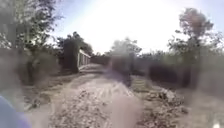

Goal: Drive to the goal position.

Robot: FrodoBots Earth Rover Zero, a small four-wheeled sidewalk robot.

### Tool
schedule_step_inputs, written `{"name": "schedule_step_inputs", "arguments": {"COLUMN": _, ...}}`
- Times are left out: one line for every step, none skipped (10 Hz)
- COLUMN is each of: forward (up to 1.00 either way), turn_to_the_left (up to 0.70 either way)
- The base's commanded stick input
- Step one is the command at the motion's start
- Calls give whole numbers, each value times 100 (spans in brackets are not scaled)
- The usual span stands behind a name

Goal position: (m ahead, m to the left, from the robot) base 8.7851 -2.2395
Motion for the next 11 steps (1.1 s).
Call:
{"name": "schedule_step_inputs", "arguments": {"forward": 100, "turn_to_the_left": 0}}
{"name": "schedule_step_inputs", "arguments": {"forward": 100, "turn_to_the_left": 0}}
{"name": "schedule_step_inputs", "arguments": {"forward": 100, "turn_to_the_left": 0}}
{"name": "schedule_step_inputs", "arguments": {"forward": 100, "turn_to_the_left": 0}}
{"name": "schedule_step_inputs", "arguments": {"forward": 100, "turn_to_the_left": 0}}
{"name": "schedule_step_inputs", "arguments": {"forward": 100, "turn_to_the_left": 0}}
{"name": "schedule_step_inputs", "arguments": {"forward": 100, "turn_to_the_left": 23}}
{"name": "schedule_step_inputs", "arguments": {"forward": 100, "turn_to_the_left": 0}}
{"name": "schedule_step_inputs", "arguments": {"forward": 100, "turn_to_the_left": 0}}
{"name": "schedule_step_inputs", "arguments": {"forward": 100, "turn_to_the_left": 0}}
{"name": "schedule_step_inputs", "arguments": {"forward": 100, "turn_to_the_left": 0}}
